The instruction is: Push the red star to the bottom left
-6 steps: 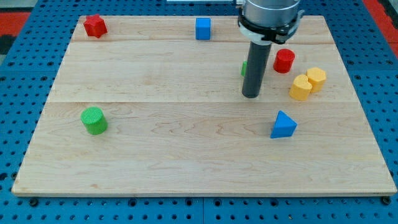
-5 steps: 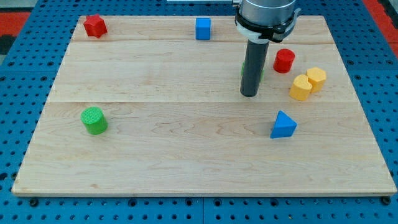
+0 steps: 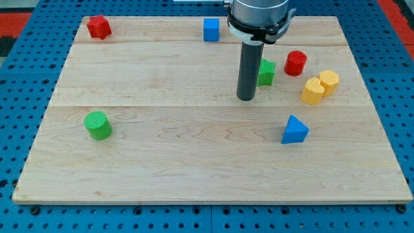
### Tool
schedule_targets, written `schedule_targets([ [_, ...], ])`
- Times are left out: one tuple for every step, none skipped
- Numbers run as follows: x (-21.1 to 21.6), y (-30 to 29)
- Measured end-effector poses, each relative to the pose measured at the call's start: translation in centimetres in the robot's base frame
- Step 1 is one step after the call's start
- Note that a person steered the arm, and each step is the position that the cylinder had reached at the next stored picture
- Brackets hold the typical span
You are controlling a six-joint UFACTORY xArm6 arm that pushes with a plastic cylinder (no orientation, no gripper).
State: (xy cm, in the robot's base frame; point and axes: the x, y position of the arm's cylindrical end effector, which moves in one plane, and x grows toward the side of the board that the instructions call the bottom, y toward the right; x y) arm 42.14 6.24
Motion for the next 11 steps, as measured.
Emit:
schedule_targets([
  [-1.3, -2.7],
  [-3.3, -5.9],
  [-4.1, -8.0],
  [-4.1, -8.0],
  [-4.1, -8.0],
  [-4.1, -8.0],
  [-4.1, -7.9],
  [-4.1, -7.9],
  [-5.1, -8.1],
  [-5.7, -11.1],
  [-8.2, -17.8],
])
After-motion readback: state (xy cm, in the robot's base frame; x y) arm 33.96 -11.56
